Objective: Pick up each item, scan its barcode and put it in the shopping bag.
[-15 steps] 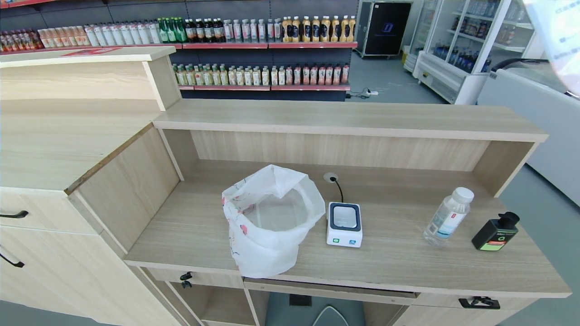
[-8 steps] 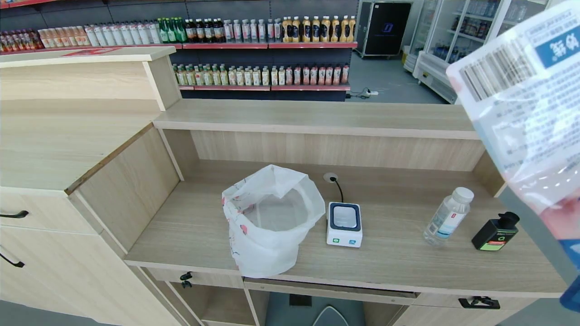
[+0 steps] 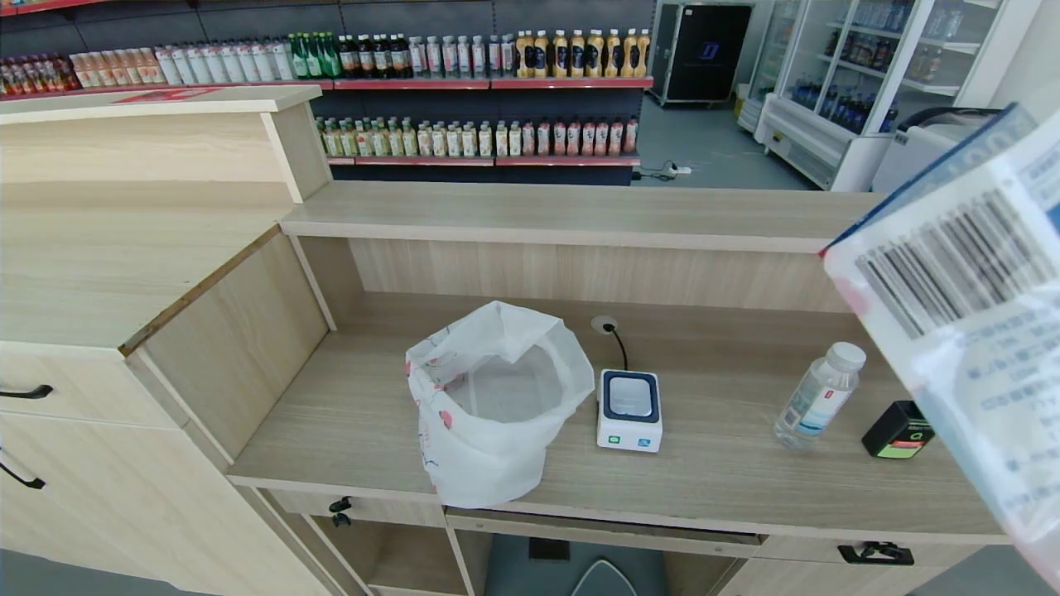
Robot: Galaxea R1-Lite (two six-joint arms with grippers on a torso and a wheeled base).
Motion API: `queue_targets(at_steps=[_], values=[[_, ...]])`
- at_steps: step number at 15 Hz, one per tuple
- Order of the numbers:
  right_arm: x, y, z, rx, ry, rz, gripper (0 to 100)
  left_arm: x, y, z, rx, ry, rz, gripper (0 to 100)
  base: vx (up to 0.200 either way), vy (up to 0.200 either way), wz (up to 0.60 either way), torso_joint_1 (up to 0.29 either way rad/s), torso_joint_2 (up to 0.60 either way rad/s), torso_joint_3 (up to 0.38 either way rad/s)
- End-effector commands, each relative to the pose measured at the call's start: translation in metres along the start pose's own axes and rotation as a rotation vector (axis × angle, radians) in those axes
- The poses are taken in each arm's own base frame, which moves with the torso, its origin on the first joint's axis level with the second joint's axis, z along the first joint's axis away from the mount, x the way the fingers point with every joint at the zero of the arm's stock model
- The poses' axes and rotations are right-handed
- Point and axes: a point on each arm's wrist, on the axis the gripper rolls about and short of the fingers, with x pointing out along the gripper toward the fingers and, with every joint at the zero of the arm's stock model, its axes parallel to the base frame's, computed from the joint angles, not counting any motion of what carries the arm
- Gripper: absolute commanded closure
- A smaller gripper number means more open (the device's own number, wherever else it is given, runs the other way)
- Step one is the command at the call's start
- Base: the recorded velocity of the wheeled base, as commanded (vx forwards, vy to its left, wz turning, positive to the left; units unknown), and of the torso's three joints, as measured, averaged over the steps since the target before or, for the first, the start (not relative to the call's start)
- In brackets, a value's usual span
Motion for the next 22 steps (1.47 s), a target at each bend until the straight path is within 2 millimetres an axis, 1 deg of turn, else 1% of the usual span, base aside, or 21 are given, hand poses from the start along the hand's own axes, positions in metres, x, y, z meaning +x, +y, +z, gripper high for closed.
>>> queue_targets(at_steps=[1, 7, 12, 19, 20, 22], values=[[-0.007, -0.016, 0.006, -0.032, 0.002, -0.033, 100, 0.000, 0.000, 0.000, 0.000, 0.000, 0.000, 0, 0.000, 0.000, 0.00, 0.000, 0.00, 0.000], [-0.014, -0.018, 0.018, -0.011, -0.033, -0.003, 100, 0.000, 0.000, 0.000, 0.000, 0.000, 0.000, 0, 0.000, 0.000, 0.00, 0.000, 0.00, 0.000], [-0.015, -0.015, 0.020, -0.011, -0.034, 0.027, 100, 0.000, 0.000, 0.000, 0.000, 0.000, 0.001, 0, 0.000, 0.000, 0.00, 0.000, 0.00, 0.000], [-0.015, -0.015, 0.020, -0.018, -0.030, 0.028, 100, 0.000, 0.000, 0.000, 0.000, -0.002, 0.001, 0, 0.000, 0.000, 0.00, 0.000, 0.00, 0.000], [-0.014, -0.013, 0.019, -0.001, -0.025, 0.038, 100, 0.000, 0.000, 0.000, -0.002, -0.002, 0.000, 0, 0.000, 0.000, 0.00, 0.000, 0.00, 0.000], [-0.010, 0.004, 0.015, 0.162, 0.038, 0.147, 100, 0.000, 0.000, 0.000, 0.000, 0.000, 0.000, 0, 0.000, 0.000, 0.00, 0.000, 0.00, 0.000]])
